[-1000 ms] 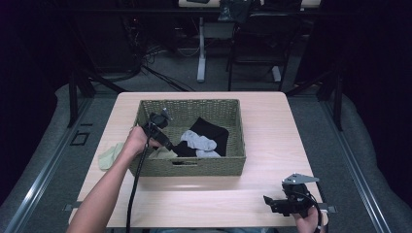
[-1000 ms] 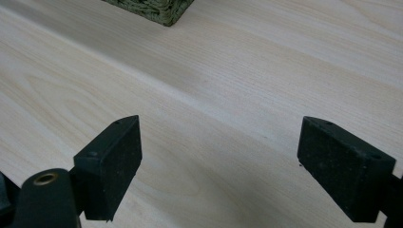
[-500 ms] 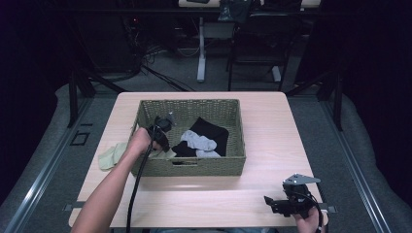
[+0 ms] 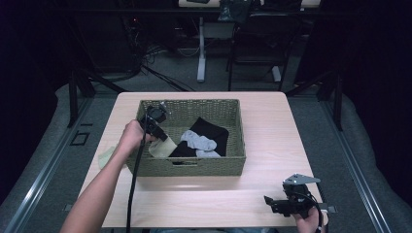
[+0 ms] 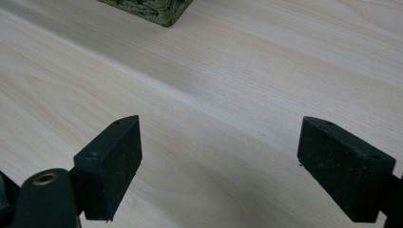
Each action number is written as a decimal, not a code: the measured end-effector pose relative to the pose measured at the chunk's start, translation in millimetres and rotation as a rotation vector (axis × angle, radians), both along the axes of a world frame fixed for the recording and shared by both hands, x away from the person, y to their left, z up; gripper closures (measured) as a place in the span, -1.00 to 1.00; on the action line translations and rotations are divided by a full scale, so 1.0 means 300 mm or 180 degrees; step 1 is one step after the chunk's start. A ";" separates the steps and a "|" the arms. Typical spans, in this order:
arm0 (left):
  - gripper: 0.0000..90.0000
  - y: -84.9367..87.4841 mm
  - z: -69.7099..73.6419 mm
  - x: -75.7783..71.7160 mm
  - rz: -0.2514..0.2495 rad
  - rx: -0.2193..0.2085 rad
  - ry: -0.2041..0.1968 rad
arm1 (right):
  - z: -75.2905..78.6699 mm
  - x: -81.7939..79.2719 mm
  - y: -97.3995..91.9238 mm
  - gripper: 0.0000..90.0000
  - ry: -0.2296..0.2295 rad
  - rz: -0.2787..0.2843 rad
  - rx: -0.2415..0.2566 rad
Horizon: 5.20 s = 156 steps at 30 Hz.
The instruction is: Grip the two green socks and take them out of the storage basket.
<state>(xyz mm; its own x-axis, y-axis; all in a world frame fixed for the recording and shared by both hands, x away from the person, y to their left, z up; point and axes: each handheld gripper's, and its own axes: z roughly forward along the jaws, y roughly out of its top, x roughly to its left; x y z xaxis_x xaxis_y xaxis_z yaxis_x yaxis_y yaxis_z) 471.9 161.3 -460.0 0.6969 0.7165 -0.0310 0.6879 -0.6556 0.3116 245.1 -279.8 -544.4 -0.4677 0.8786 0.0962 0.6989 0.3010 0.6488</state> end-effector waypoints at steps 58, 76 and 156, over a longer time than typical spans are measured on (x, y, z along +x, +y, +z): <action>0.76 0.500 0.317 -0.183 0.0944 -0.0412 -0.0820 | -0.002 0.001 0.002 -0.68 0.0001 -0.0016 0.0012; 0.76 0.639 0.100 -0.214 0.1468 -0.0454 -0.0700 | -0.003 0.002 0.001 -0.68 0.0008 -0.0011 0.0012; -1.00 0.458 -0.226 -0.615 0.1454 -0.0649 -0.1012 | -0.004 0.003 0.006 -0.68 0.0033 0.0008 -0.0014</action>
